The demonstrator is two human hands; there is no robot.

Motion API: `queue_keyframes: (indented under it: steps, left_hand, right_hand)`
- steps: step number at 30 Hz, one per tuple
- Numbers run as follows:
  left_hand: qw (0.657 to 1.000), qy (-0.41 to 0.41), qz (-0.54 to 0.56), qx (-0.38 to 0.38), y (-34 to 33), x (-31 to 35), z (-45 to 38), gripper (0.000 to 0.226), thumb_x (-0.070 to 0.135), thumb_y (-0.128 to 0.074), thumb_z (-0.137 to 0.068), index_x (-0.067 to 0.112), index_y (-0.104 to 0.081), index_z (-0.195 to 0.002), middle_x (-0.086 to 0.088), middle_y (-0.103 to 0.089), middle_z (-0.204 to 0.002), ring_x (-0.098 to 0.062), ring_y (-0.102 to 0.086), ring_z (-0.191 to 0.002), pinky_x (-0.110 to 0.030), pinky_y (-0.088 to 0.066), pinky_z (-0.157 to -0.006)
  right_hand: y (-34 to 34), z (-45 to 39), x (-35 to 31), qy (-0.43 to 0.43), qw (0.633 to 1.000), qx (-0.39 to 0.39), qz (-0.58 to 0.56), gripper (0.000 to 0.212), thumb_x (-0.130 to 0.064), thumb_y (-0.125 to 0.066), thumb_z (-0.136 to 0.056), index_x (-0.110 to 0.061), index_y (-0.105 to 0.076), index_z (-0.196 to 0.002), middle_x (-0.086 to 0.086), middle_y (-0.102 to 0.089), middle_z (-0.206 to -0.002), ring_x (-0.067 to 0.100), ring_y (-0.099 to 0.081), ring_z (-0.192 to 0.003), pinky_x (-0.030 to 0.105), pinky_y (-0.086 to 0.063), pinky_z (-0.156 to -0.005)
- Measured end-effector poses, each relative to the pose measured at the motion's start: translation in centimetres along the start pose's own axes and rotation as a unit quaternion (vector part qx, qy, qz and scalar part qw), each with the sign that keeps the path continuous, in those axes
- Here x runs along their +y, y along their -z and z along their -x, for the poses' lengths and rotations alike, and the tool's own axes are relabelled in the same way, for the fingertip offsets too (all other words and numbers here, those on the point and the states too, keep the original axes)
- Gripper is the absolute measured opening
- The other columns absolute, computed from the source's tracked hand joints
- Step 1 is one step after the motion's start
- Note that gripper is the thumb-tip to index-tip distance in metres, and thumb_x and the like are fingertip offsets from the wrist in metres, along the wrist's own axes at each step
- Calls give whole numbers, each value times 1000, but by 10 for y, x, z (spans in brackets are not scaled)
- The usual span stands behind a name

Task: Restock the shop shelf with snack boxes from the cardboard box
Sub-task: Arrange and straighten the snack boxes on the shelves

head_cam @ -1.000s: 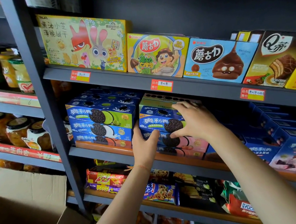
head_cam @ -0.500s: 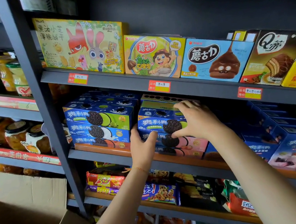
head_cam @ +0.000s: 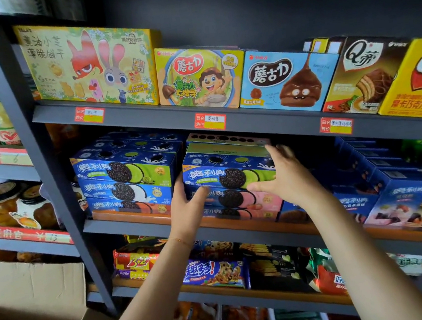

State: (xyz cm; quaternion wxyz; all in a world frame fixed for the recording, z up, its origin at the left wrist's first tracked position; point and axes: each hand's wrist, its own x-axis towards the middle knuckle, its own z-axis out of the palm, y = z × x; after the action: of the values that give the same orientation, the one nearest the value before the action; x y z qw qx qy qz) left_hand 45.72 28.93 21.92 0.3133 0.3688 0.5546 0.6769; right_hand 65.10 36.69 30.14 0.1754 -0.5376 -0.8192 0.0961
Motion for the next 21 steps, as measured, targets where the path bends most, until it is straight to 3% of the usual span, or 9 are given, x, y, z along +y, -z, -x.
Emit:
queue_keyframes:
  steps: [3, 8, 12, 16, 19, 21]
  left_hand:
    - [1000, -6, -3, -6, 2, -1, -1, 46, 11, -65, -90, 20, -53, -134, -2, -69, -111, 3, -68, -82, -13, -51, -67]
    - [1000, -6, -9, -14, 3, 0, 0, 65, 33, -64, -77, 24, -50, -139, -3, -68, -119, -8, -68, -101, -29, -57, -87]
    - [1000, -17, -3, -23, 2, 6, 0, 66, 16, -64, -89, 23, -38, -149, -2, -61, -131, 0, -65, -98, -14, -52, -75]
    - [1000, -16, -2, -27, 2, 4, -4, 68, 15, -63, -90, 22, -35, -152, -4, -54, -142, -15, -59, -119, -10, -51, -71]
    - [1000, -16, 4, -25, 2, 1, -5, 71, 23, -65, -85, 24, -38, -150, -4, -56, -139, -19, -60, -121, -19, -56, -79]
    - [1000, -19, 2, -24, 3, 1, -4, 74, 33, -66, -80, 26, -40, -149, -2, -59, -135, -18, -61, -119, -33, -57, -92]
  right_hand:
    - [-1, -1, 2, 10, 1000, 5, -8, 111, -62, -77, -71, -22, -18, -158, 0, -4, -166, 24, -24, -148, 39, -29, -116]
    - [0, -1, 1, 17, 999, 17, -25, 109, -58, -80, -70, -25, -22, -156, -3, -8, -165, 22, -28, -146, 38, -30, -115]
    - [4, 2, 1, 3, 998, 14, -62, 114, -58, -81, -70, -30, -14, -158, 1, -2, -166, 22, -13, -152, 40, -22, -118]
    - [3, 7, 0, -6, 997, 18, -81, 116, -55, -80, -71, -28, -8, -158, 2, -9, -165, 25, -21, -149, 41, -27, -116]
    - [0, 8, -1, -11, 995, 23, -92, 117, -54, -80, -72, -27, -7, -159, 3, -13, -164, 26, -26, -147, 41, -31, -114]
    - [0, 7, -1, -13, 995, 27, -94, 116, -55, -80, -72, -26, -8, -159, 4, -14, -164, 27, -27, -146, 41, -30, -114]
